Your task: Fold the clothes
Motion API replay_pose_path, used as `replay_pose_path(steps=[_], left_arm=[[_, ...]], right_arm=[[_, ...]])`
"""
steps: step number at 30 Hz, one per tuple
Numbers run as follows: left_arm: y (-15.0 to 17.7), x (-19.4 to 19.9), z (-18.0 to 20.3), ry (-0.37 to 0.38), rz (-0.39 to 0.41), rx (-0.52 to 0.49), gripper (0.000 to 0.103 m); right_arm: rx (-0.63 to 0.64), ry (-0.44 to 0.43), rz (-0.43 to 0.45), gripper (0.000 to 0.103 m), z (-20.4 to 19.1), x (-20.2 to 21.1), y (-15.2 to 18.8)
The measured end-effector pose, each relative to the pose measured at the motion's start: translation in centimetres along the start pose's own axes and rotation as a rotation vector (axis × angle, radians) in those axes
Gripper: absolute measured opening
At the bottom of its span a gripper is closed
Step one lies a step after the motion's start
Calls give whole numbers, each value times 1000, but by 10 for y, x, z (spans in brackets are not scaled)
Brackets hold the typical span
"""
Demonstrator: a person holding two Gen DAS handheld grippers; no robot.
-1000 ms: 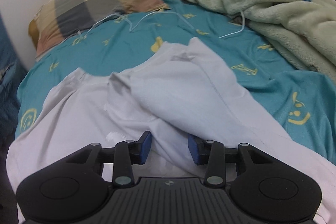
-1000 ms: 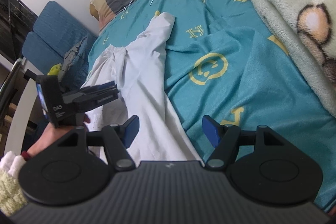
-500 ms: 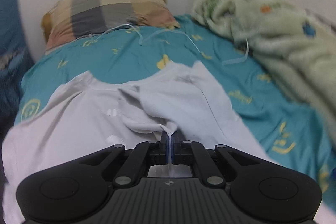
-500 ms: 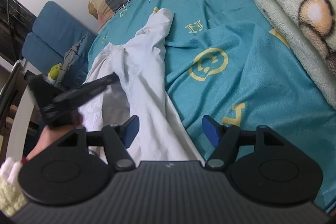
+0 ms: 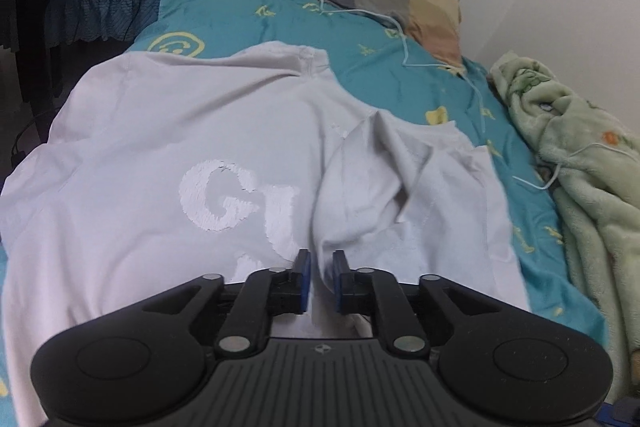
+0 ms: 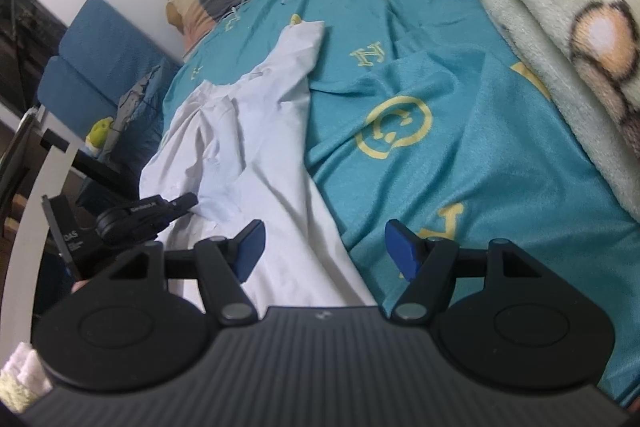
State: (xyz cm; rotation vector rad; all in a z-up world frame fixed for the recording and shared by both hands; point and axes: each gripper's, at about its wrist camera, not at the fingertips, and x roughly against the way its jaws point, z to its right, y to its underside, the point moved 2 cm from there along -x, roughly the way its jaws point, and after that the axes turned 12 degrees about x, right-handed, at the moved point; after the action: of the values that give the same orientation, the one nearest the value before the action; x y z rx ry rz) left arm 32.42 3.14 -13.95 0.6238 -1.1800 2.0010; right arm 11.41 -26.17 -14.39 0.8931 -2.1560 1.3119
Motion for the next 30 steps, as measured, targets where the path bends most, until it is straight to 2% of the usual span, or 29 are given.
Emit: replay_pose_path(steps=[4,7,12,17,19,23,28,30], left_arm=[[15,48,20,33,13,-23,37],[43,90,40,92,-19,-28,44],[119,151,81,219,-124,-14,50],[202,172,126,272,-238,-63,51],[229,171,143,263,-260,-114,51],[269,150,165,184,-304,-229,51],[306,125,175,57,-357,-410,51],[317,120,174,29,-389,-452,50]], right_arm=[[62,-6,47,69,-7,13,-6],[84,0,89,69,-7,33,-11],[56,-7,191,69,3,83,-15],[123,-1,252,70,3,129,-7],[144,5,267,69,4,137,-4],[129,-10,281,70,8,139,-2],[92,-33,257,70,20,127,-1],[55,-50,245,70,27,122,-1]])
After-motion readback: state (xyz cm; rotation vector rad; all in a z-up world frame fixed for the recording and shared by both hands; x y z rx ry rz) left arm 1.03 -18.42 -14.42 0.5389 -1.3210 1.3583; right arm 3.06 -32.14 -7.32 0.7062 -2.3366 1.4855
